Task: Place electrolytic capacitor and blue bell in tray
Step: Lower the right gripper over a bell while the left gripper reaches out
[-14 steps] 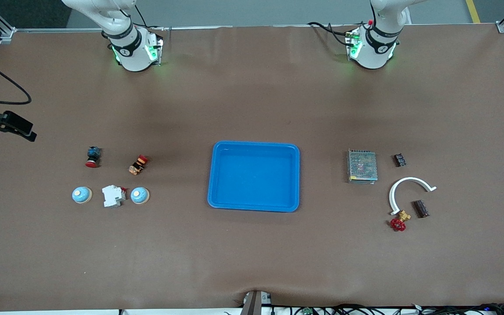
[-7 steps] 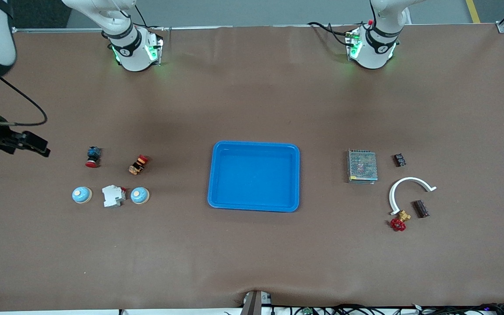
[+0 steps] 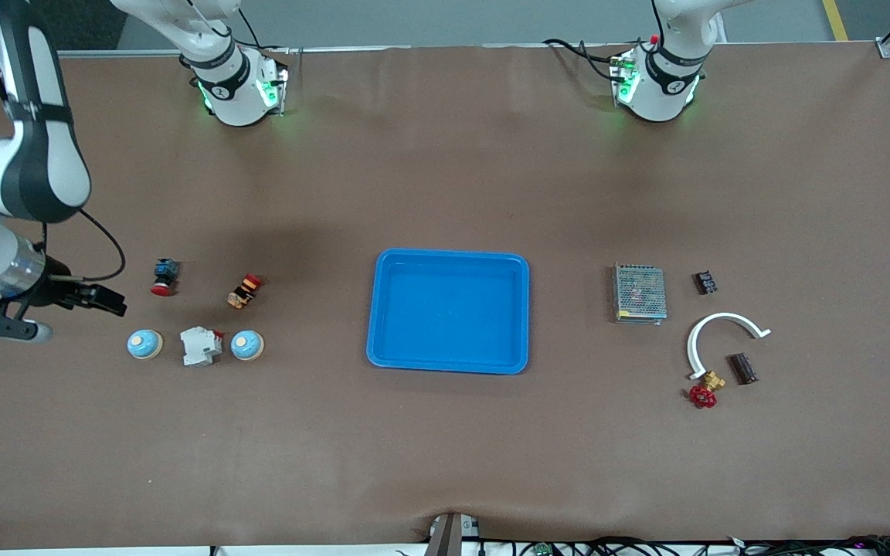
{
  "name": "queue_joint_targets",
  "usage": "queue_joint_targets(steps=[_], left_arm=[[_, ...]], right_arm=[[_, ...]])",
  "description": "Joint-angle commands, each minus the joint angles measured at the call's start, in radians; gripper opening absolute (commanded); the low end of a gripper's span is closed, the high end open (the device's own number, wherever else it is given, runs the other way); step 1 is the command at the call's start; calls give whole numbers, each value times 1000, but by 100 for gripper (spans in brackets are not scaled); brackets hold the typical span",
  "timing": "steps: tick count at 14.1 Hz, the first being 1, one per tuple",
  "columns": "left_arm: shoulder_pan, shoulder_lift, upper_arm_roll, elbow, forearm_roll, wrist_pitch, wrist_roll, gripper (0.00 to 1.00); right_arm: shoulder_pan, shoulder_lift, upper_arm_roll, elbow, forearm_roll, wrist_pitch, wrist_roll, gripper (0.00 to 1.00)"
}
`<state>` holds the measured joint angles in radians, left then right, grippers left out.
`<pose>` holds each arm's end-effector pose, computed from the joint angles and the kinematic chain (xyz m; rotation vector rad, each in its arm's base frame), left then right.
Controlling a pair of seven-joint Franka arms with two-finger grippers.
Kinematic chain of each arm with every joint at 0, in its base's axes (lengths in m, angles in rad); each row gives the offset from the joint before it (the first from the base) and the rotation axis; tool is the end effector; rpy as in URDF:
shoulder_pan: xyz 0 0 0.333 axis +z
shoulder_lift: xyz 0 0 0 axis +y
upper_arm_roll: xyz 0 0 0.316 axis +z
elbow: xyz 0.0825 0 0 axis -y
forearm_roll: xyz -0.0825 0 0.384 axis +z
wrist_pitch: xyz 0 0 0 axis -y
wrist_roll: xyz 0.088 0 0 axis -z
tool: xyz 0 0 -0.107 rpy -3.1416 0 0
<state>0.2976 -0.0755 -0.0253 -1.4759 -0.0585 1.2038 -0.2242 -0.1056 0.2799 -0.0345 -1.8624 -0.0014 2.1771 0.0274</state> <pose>0.4725 0.1233 0.6788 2.9793 0.7309 -0.3005 0.6199 -0.0862 0.3718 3.1178 -0.2581 0.0537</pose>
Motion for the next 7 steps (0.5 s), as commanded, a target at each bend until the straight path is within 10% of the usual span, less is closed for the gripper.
queue_joint_targets(steps=[1,7], left_arm=[[-9,60,-56,12,-17,107,-10,100],[-12,204,-162,52,-54,292,-3,100]], right_arm=[[-43,103,16,17,-14,90,-4,100],[-46,225,16,17,-6,207,-3,100]])
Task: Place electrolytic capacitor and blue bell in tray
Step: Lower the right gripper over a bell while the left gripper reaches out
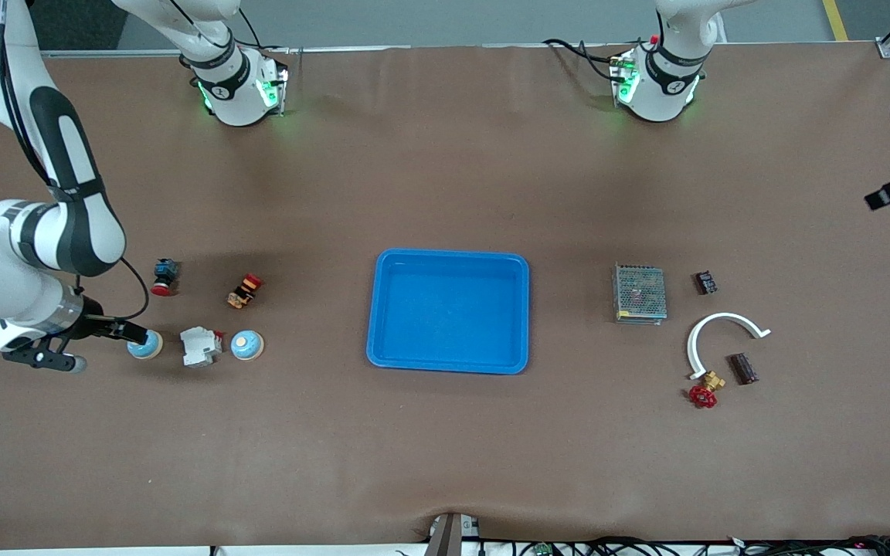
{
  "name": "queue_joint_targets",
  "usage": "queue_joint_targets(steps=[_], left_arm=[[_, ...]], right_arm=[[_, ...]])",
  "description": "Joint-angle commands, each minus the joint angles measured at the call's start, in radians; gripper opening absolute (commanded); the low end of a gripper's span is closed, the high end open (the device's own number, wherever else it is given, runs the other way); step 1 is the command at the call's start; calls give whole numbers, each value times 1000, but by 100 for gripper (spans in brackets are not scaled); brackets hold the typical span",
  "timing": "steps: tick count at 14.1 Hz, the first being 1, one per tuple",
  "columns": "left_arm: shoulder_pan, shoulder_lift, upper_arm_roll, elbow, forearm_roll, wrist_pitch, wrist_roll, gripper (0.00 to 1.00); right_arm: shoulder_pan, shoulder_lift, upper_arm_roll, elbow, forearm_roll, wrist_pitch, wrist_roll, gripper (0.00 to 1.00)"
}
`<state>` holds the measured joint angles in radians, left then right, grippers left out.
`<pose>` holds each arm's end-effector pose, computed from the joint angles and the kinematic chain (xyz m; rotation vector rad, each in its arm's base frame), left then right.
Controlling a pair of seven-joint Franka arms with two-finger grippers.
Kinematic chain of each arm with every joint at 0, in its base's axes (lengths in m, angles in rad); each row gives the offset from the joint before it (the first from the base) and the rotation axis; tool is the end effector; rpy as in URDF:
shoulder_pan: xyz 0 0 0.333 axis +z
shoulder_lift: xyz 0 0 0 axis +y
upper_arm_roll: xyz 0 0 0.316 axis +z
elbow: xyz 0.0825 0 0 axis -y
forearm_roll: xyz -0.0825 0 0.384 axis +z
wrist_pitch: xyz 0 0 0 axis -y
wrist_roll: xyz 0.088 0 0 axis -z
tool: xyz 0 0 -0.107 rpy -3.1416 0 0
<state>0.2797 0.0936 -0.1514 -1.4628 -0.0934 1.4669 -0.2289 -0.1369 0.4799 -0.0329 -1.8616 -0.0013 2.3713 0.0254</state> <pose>0.5683 0.0668 0.6147 2.9887 0.5310 -0.1423 0.6342 -0.1074 0.2627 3.1090 -0.2968 0.0450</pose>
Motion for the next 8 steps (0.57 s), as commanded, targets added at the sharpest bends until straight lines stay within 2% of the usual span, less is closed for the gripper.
queue_joint_targets(steps=[1,4,8], left_arm=[[6,52,-49,39,-19,58,-1,100],[-23,92,-69,50,-11,125,6,100],[-112,227,-63,105,-3,285,-1,100]], right_arm=[[-15,31,14,15,-6,23,-1,100],[-24,72,13,12,-8,84,-33,100],[-64,124,14,12,-8,158,-113,100]])
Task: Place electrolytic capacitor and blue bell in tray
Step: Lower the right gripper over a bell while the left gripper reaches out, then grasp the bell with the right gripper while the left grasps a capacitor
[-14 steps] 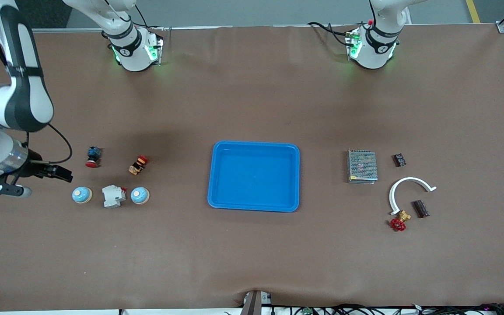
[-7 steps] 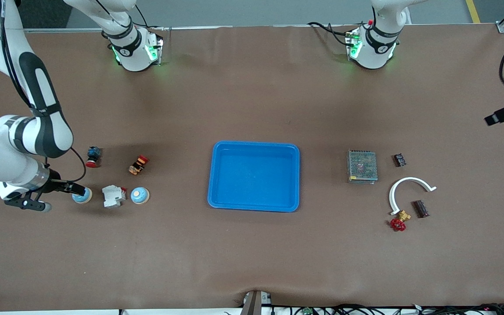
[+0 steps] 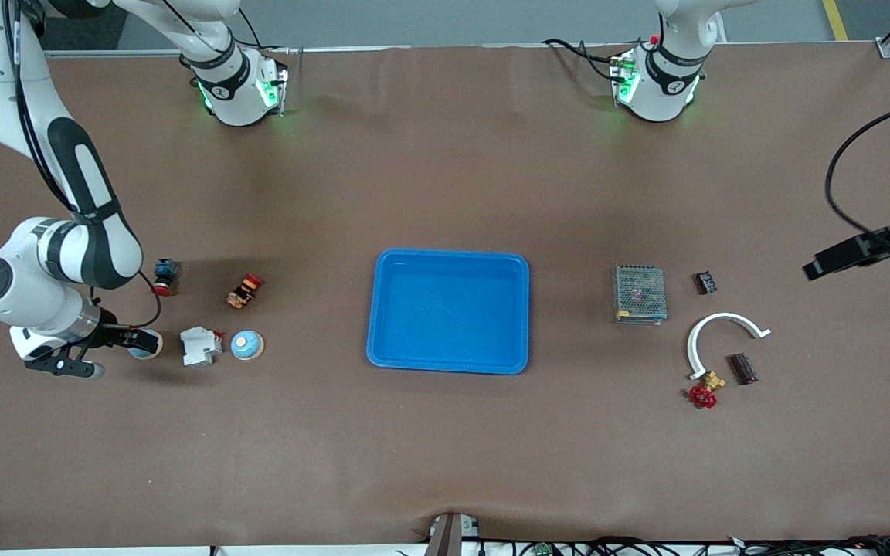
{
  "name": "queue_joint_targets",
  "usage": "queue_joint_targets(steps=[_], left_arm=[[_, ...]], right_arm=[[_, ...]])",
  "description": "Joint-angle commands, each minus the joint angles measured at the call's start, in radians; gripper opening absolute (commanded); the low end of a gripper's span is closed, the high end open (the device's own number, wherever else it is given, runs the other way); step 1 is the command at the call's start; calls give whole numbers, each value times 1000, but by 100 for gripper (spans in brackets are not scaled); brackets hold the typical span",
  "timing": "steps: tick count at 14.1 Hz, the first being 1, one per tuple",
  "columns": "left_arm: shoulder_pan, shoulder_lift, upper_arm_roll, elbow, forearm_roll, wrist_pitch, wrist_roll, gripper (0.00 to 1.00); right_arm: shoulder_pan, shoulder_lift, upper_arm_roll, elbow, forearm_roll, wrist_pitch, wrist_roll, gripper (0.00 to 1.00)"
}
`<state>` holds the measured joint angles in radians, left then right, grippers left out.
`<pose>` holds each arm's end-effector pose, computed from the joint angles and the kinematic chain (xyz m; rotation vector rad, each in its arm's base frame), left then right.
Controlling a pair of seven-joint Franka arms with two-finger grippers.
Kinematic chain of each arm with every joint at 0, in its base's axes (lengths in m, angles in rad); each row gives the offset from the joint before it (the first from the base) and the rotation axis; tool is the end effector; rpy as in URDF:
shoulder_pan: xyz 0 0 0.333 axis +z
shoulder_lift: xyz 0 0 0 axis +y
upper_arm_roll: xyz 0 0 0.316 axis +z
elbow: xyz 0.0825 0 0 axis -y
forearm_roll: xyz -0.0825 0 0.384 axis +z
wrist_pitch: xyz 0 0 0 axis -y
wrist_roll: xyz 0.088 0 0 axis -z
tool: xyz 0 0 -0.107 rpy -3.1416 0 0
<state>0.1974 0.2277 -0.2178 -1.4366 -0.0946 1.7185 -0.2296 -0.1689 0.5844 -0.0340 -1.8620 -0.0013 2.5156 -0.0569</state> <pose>0.6342 -0.0067 0.5703 2.9728 0.3393 0.0618 0.6347 -0.1292 0.2085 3.1042 -0.2156 0.1034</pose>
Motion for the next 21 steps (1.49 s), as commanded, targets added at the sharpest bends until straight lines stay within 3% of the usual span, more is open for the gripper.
queue_joint_targets(steps=[1,4,11,17,18,19,20,21], left_arm=[[-53,135,6,97,42,35,-2,100],[-69,252,6,104,206,113,6,100],[-42,424,81,97,234,208,21,100],[-29,505,80,96,266,305,23,100],[-29,524,80,96,266,332,26,100],[-27,536,80,96,266,352,24,100],[-26,550,80,96,265,363,23,100],[-26,562,80,96,265,380,18,100]], right_arm=[[-34,20,16,9,-8,14,-31,100],[-40,44,17,6,-5,23,-31,100],[-34,61,19,6,-3,26,-29,100],[-31,63,20,7,-2,26,-29,100],[-28,63,20,6,-2,25,-29,93],[-24,63,20,6,-2,25,-29,59],[-23,63,20,7,-2,23,-24,8],[-18,63,20,7,-2,22,-17,0]])
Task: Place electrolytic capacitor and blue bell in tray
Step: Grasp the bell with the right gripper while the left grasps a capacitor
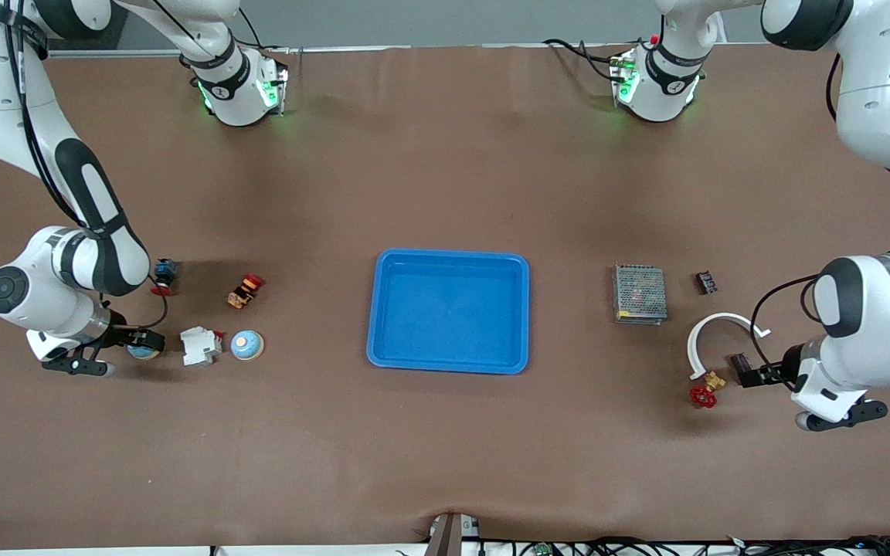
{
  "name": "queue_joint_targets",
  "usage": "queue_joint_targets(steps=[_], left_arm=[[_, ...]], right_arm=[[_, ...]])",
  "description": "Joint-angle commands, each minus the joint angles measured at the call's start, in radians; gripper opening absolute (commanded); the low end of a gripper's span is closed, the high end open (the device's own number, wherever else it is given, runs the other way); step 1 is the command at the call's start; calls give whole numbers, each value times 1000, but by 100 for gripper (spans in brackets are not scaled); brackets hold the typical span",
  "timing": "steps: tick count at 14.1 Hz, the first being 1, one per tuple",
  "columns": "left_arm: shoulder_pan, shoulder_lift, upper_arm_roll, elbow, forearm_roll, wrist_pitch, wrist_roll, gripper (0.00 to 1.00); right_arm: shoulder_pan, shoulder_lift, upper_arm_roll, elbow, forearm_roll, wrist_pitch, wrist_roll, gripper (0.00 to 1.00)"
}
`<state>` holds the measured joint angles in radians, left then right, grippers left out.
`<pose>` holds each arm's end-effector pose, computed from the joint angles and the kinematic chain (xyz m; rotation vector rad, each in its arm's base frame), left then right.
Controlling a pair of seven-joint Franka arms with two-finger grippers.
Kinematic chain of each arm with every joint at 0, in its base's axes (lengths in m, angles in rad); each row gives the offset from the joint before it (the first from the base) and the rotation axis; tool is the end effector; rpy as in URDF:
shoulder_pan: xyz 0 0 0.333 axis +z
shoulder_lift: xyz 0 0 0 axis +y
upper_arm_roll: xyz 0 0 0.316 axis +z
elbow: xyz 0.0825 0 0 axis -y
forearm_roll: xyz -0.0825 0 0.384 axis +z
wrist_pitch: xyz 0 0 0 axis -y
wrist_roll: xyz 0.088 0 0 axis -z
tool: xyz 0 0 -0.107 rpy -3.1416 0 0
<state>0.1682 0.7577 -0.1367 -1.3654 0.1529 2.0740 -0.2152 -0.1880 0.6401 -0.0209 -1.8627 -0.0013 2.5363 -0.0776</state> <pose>0.7287 0.0517 0.2669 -3.0833 -0.3174 0.0585 0.6278 -0.1324 0.1742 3.1172 -0.1965 0.0490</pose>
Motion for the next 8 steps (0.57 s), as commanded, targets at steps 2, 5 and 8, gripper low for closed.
queue_joint_targets(steps=[2,5,8], left_arm=[[4,54,-1,25,17,49,-4,100],[7,72,-1,25,17,51,-7,100],[14,78,-1,23,17,51,-6,100]], right_arm=[[1,7,9,11,-2,1,4,0],[2,1,12,23,-2,-11,1,0],[9,-19,30,86,-2,-124,-1,0]])
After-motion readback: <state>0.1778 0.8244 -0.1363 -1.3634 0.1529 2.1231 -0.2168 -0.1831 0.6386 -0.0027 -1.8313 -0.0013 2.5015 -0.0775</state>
